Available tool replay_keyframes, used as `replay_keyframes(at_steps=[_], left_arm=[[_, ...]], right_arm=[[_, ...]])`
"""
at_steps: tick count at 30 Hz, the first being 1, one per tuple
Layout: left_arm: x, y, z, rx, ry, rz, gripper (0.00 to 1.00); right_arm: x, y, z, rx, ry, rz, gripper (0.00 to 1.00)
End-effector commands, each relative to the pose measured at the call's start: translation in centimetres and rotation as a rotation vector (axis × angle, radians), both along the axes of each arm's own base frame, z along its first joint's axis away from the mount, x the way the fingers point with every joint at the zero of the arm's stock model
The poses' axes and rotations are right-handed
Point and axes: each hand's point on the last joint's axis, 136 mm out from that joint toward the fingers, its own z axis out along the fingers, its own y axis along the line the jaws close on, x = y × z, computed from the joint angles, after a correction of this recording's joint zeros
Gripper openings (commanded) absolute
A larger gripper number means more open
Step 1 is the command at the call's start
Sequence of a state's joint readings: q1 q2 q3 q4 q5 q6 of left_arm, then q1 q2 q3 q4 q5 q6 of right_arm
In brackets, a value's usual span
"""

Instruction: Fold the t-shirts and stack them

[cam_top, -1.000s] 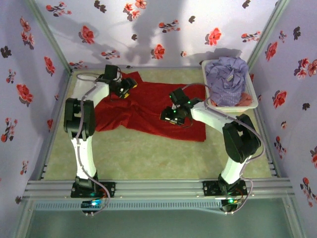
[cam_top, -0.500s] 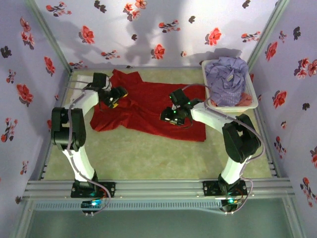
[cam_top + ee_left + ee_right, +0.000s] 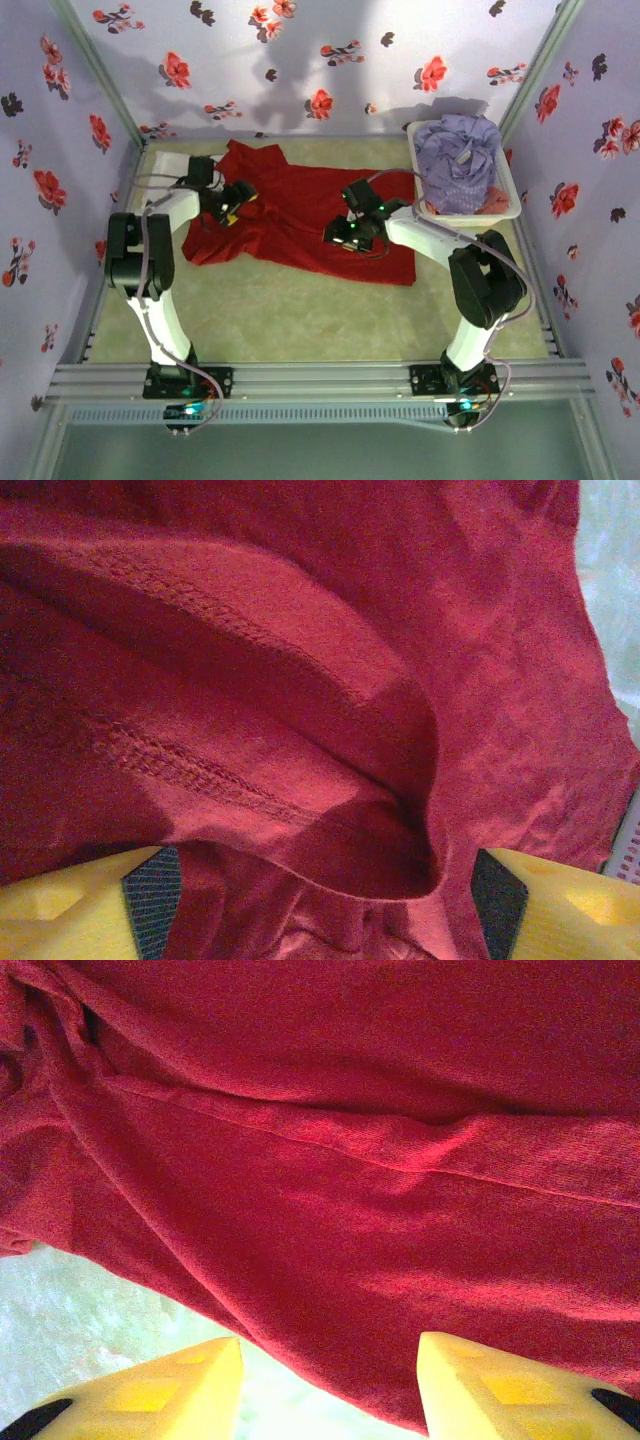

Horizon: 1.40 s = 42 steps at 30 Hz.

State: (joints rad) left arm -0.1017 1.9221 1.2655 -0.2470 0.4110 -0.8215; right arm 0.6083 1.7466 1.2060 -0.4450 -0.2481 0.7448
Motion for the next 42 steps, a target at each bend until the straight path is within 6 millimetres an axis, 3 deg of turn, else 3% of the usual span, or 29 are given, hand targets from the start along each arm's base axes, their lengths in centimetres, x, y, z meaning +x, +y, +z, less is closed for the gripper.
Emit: replay_keyframes(at_steps=[1, 13, 26, 29, 33, 35, 37, 42], left_arm=[[0.0, 0.5, -1.2, 0.005, 0.022, 0.023, 0.8], [0.6, 0.7, -2.5, 0.012, 0.026, 0.033, 0.84], [4.6, 0.7, 0.8, 0.013, -0.076, 0.052, 0.85], [6.8, 0.0, 2.4, -0.04, -0.146, 0.059, 0.86], [11.0, -2.8, 7.3, -0.366, -0.357, 0.064, 0.86], [12.3, -2.8, 8.8, -0.54, -0.42, 0.116, 0.92], [12.2, -2.2, 9.0, -0.568, -0.435, 0.135, 0.99], [8.5, -1.7, 8.3, -0.295, -0.375, 0.022, 0.99]], right_arm=[[-0.2, -0.3, -0.2, 0.004, 0.018, -0.021, 0.51], [-0.2, -0.3, 0.0, 0.004, 0.018, -0.021, 0.51], [-0.4, -0.6, 0.3, -0.003, 0.015, -0.017, 0.51], [-0.6, -0.8, 0.5, -0.009, 0.012, -0.016, 0.51], [-0.8, -1.1, 0.4, -0.015, 0.014, -0.017, 0.51], [-1.0, -1.2, 0.3, -0.02, 0.018, -0.017, 0.51], [-1.1, -1.4, 0.4, -0.019, 0.015, -0.022, 0.51], [-1.1, -1.6, 0.3, -0.025, 0.012, -0.024, 0.51]])
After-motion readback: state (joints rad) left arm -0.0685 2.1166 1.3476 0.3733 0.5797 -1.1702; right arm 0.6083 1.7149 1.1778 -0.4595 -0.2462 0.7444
